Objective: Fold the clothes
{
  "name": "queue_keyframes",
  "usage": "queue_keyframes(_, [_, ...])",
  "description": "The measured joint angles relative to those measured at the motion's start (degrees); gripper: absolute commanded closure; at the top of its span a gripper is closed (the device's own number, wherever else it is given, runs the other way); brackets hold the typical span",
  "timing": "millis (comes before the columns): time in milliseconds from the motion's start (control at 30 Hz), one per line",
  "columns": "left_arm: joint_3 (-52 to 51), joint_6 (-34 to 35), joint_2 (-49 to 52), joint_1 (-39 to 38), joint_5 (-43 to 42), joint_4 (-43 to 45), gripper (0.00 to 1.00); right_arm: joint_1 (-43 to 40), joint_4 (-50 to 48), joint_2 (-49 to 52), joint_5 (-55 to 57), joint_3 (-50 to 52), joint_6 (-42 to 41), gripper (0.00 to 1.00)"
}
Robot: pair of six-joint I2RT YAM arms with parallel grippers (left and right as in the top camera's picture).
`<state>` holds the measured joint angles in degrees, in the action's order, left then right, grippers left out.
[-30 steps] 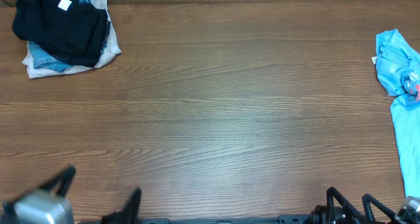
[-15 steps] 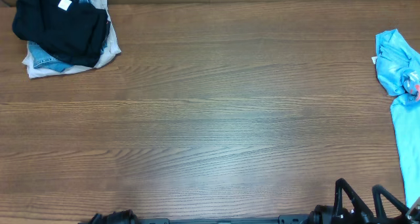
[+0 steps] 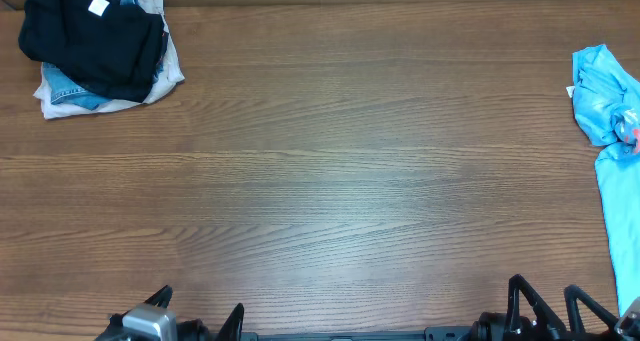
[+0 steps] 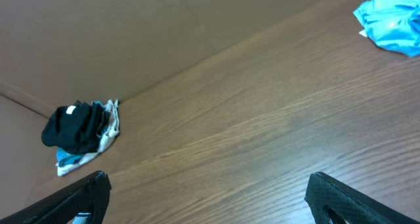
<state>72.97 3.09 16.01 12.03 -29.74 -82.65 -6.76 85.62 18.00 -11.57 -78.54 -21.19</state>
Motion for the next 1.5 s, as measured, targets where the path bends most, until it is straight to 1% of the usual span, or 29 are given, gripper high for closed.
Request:
queue_keyframes(467, [-1.31, 0.0, 0.0, 0.0, 0.0, -0.02, 0.0, 0.02, 0.92, 0.0, 0.0, 0.0, -0.02, 0.0])
queue_keyframes(900, [-1.31, 0.0, 0.0, 0.0, 0.0, -0.02, 0.0, 0.02, 8.87, 0.0, 0.02, 0.0, 0.0, 0.0])
queue_keyframes(967, [-1.31, 0.0, 0.0, 0.0, 0.0, -0.02, 0.0, 0.02, 8.87, 0.0, 0.55, 0.0, -0.02, 0.0])
queue_keyframes(1167, [-1.31, 0.02, 0.0, 0.0, -0.02, -0.02, 0.0, 0.0, 3.82, -0.02, 1.97, 0.26, 1.03, 0.0])
queue_keyframes(1267, [-1.33, 0.02, 0.0, 0.0, -0.02, -0.04, 0.0, 0.02, 0.85, -0.04, 1.99, 2.82, 2.64, 0.0])
queue_keyframes(1367, [-1.36, 0.09, 0.0, 0.0, -0.02, -0.02, 0.0, 0.02, -6.14, -0.04, 1.99, 8.31, 3.69, 0.0])
queue_keyframes(1500, [-1.38, 0.17, 0.0, 0.0, 0.0, -0.02, 0.0, 0.02, -18.8, -0.59, -0.26, 17.66, 6.84, 0.0])
